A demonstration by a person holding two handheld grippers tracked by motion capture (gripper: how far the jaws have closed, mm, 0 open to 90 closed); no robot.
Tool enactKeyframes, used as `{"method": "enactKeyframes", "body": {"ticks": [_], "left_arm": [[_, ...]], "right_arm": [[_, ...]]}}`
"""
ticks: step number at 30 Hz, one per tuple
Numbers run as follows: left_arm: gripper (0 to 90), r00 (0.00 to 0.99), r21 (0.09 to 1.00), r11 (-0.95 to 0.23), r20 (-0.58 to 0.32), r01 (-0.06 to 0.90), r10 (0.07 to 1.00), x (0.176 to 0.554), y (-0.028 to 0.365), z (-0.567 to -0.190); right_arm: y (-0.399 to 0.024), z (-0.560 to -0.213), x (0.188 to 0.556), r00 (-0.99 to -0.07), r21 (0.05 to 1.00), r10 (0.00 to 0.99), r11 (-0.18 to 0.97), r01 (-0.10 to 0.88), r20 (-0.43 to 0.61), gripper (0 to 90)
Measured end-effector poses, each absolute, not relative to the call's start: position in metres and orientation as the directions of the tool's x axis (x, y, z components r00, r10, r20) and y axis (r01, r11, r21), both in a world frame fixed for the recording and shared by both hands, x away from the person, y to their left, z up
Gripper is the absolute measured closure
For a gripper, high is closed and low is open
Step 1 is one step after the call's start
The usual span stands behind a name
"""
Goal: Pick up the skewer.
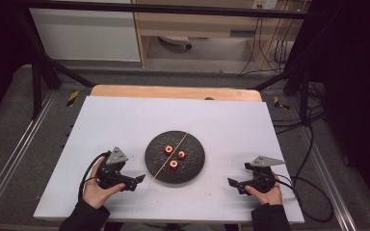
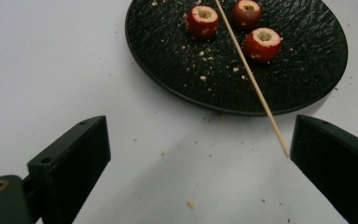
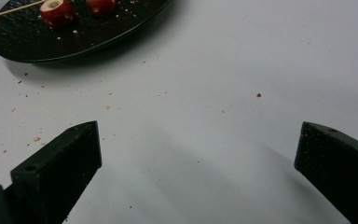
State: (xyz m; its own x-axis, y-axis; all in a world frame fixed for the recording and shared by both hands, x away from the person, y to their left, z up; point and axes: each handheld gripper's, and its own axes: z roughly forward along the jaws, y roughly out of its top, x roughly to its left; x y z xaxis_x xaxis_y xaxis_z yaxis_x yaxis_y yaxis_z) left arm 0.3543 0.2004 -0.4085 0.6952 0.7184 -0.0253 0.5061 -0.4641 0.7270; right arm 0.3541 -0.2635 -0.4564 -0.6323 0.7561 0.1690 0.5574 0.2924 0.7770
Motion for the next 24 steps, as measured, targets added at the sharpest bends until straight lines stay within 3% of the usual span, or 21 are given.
{"method": "enactKeyframes", "body": {"ticks": [16, 24], "left_arm": [[9.0, 0.716, 0.676, -0.522, -0.012, 0.521, 0.698, 0.37, 0.157, -0.405], [21.5, 0.719, 0.654, -0.535, -0.02, 0.535, 0.695, 0.377, 0.14, -0.407]], "right_arm": [[-0.264, -0.457, 0.355, -0.635, 0.776, 0.754, 0.297, 0.556, 0.167, 1.5], [-0.263, -0.457, 0.354, -0.634, 0.773, 0.754, 0.295, 0.561, 0.173, 1.6]]}}
